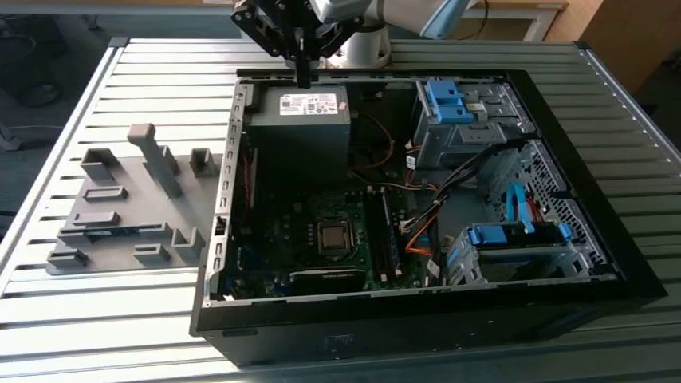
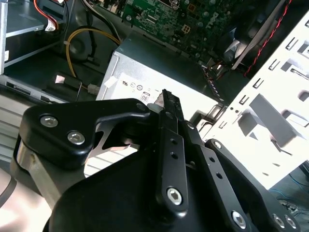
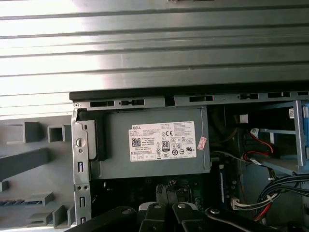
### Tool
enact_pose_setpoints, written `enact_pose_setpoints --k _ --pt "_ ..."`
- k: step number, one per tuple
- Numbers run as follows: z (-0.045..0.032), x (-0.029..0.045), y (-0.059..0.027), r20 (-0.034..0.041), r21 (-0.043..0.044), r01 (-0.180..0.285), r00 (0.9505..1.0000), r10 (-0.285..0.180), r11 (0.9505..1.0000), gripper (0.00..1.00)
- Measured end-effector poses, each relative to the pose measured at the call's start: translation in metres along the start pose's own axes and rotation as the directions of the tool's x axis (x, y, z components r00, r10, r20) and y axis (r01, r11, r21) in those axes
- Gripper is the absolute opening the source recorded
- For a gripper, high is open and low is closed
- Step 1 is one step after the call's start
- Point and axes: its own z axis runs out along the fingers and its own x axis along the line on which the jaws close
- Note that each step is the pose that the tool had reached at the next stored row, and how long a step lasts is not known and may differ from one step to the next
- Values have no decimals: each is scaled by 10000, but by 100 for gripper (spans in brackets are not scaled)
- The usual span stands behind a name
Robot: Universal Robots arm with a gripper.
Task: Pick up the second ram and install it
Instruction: 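Reach for the second ram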
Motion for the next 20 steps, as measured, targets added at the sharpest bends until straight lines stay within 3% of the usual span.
enact_pose_setpoints --k 20 --pt "0 61 -5 0 0 0 10000 0 10000 11"
